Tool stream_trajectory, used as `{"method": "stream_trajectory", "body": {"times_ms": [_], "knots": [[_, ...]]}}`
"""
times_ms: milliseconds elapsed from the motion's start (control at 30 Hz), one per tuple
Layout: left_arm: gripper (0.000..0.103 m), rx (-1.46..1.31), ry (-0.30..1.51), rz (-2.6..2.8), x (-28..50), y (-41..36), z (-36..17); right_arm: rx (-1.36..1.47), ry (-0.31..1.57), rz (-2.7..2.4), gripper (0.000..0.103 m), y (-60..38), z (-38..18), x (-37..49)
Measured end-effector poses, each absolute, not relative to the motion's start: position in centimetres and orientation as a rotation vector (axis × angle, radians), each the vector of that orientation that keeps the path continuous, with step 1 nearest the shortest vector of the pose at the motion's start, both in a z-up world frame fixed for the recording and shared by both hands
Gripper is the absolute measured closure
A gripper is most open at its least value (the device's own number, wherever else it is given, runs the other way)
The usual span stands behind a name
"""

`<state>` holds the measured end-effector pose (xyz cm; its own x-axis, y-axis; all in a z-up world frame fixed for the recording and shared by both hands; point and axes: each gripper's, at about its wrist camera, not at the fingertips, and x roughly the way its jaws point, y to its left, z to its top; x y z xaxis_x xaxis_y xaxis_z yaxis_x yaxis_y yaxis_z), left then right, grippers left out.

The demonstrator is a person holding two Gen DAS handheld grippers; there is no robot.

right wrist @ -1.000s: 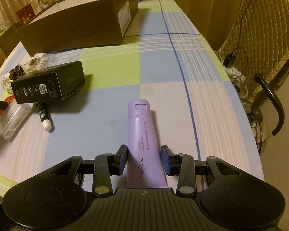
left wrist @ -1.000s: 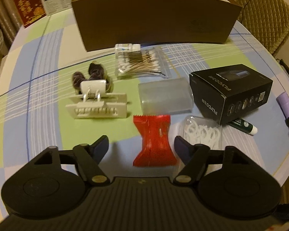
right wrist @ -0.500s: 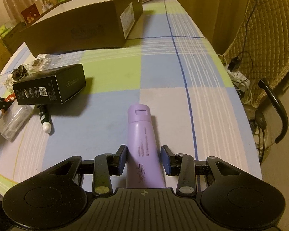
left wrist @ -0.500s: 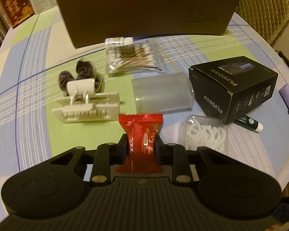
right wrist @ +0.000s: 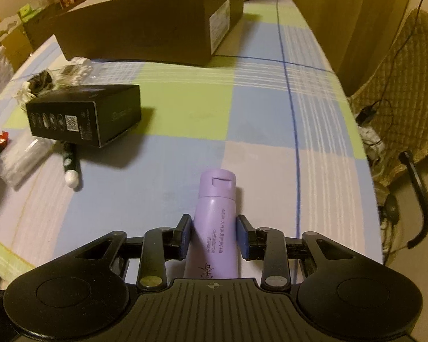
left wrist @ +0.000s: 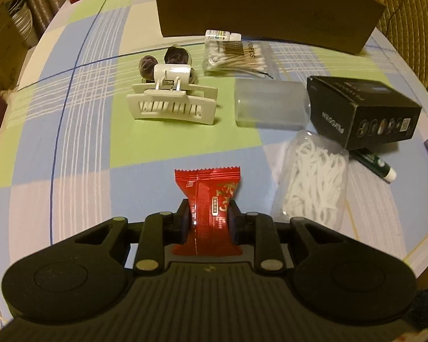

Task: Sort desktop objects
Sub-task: 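Carry the purple tube and red candy packet with both tools into the brown box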

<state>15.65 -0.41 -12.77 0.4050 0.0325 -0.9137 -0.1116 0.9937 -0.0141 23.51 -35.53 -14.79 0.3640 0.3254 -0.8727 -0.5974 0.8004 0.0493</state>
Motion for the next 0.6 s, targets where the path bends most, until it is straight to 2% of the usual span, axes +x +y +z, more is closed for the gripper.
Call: {"method": "stream_trajectory", "body": {"times_ms": [300,600], "knots": [[0.082,-0.088,1.011,0.063,16.1,-1.3,-7.5,-0.141,0.928,0.696,0.073,-34.8,-8.9,25.5],[0.082,-0.01,0.857,-0.064,24.2,-0.4,-1.6,-0.054,0.792,0.771,0.073,-28.7,-2.2,29.4]]}}
